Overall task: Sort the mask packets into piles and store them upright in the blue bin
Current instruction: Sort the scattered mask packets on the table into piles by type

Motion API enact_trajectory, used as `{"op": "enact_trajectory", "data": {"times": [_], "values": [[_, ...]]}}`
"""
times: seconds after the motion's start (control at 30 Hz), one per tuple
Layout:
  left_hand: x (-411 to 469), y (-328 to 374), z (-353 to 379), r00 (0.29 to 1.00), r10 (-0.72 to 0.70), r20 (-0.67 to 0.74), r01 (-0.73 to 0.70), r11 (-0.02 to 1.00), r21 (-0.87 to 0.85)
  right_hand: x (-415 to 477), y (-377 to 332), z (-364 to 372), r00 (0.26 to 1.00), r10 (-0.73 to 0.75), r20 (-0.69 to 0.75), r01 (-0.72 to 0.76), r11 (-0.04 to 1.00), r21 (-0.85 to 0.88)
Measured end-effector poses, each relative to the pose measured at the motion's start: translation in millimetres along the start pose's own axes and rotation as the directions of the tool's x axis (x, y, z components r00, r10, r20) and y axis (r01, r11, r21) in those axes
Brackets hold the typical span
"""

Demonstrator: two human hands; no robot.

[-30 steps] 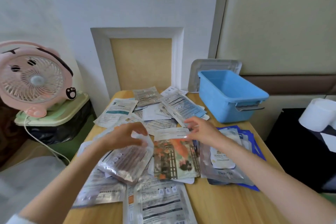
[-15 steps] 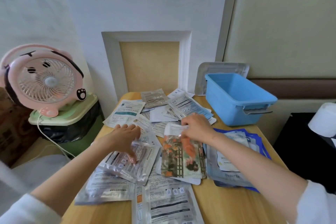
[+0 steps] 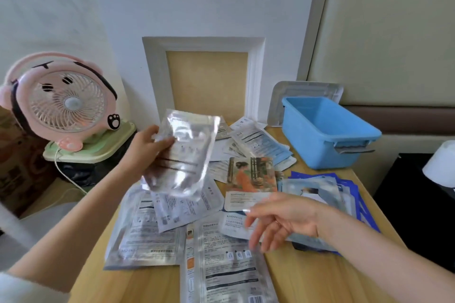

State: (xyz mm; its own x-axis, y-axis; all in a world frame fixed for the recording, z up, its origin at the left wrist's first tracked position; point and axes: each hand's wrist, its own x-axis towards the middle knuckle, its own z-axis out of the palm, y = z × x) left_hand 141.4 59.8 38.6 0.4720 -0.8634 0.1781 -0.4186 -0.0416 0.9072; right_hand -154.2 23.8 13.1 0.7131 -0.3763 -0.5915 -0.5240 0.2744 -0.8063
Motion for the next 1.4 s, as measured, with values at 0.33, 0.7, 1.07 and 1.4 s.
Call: {"op": "enact_trajectory", "data": {"times": [0.33,0.7,1.07,1.4], "values": [[-52.4,30.6,77.0,0.978,-0.041,0.202,0.081,0.978,-0.195,27.5,-20.0,10.9,0.688,-0.491,-0.534,0.538,0.839,-0.078],[-47.5,14.7,78.8,0.957,-0.130,0.260,0.241,0.855,-0.460,8.8,-34.7,-11.5,0.327,-0.657,-0.679,0.442,0.741,-0.504],[-7.1,-35.1,48.5,0.951,-0.167,0.261,-0.141,0.517,0.844,27.0,-11.3,-48.5,0.433,-0.276,-0.858,0.507,0.862,-0.021],[5.8,-50.3,31.7,0.863,-0.380,0.332,-0.067,0.567,0.821,-26.8,2.5,-78.5,0.511,-0.262,-0.819,0.485,0.874,0.022]]}}
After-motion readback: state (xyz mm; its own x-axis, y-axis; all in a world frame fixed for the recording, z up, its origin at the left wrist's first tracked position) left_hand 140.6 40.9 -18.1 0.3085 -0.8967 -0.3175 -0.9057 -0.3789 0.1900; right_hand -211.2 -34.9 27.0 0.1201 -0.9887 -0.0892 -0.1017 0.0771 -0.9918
